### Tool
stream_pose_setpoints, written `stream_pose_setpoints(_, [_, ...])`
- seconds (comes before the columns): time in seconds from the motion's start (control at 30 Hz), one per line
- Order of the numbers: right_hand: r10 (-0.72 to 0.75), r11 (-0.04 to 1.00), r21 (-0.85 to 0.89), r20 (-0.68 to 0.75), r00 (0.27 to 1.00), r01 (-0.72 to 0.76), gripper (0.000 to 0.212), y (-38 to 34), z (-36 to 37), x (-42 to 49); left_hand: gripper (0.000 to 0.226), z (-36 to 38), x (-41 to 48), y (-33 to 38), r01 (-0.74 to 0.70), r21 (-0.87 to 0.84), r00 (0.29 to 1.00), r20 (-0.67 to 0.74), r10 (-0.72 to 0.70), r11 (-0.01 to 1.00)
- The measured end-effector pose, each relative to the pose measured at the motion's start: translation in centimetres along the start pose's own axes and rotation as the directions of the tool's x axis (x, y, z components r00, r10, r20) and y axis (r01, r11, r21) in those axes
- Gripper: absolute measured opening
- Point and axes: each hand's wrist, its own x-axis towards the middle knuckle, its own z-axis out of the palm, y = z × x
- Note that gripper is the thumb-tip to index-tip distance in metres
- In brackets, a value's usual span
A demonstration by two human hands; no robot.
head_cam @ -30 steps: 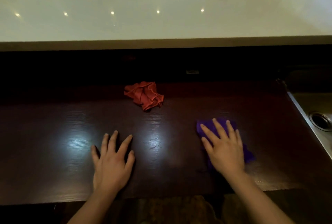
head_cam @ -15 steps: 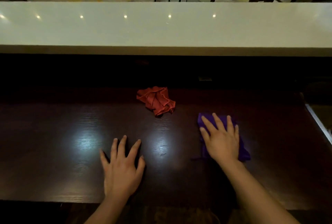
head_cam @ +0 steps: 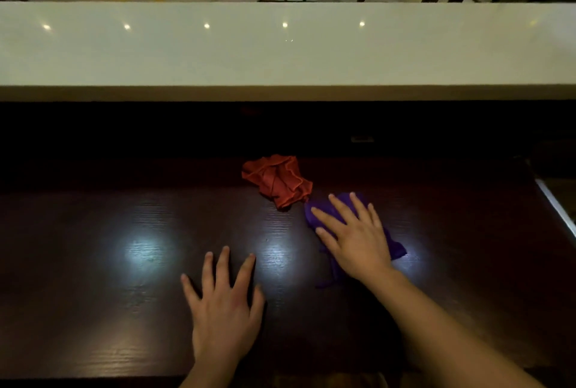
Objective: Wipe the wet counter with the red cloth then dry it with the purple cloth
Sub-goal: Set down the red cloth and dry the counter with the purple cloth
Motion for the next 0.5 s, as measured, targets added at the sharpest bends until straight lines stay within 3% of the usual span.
stream_pose_setpoints(0.07, [0.158, 0.986, 0.056, -0.025, 0.987, -0.156, 0.048, -1.8, 0.1, 0.3, 0.057, -0.1, 0.0, 0.1, -0.015, -0.001, 1.000, 0.012, 0.015, 1.000])
stream_pose_setpoints(0.1, [0.164, 0.985, 0.061, -0.039, 0.986, -0.161, 0.047, -2.9, 0.6, -0.5, 0.057, -0.1, 0.0, 0.1, -0.049, -0.001, 0.999, 0.018, 0.049, 0.999])
stream_pose_setpoints(0.23, [-0.236, 0.971, -0.038, -0.015, 0.972, 0.235, 0.045, -2.0, 1.9, -6.1, 0.058, -0.3, 0.0, 0.3, -0.202, 0.024, 0.979, 0.042, 0.201, 0.979])
stream_pose_setpoints(0.3, [-0.299, 0.951, -0.079, 0.026, 0.954, 0.300, 0.048, 2.2, 1.2, -7.0, 0.059, -0.3, 0.1, 0.2, -0.184, 0.027, 0.982, 0.042, 0.183, 0.982])
stream_pose_setpoints(0.43, [0.100, 0.995, -0.006, -0.006, 0.995, -0.100, 0.051, 5.6, -1.0, -6.6, 0.060, -0.6, -0.1, 0.3, -0.131, 0.018, 0.990, 0.047, 0.130, 0.991])
stream_pose_setpoints(0.5, [0.129, 0.991, 0.040, -0.032, 0.991, -0.127, 0.050, 2.4, -0.4, -6.8, 0.060, -0.5, -0.2, 0.5, -0.096, 0.012, 0.994, 0.044, 0.095, 0.995])
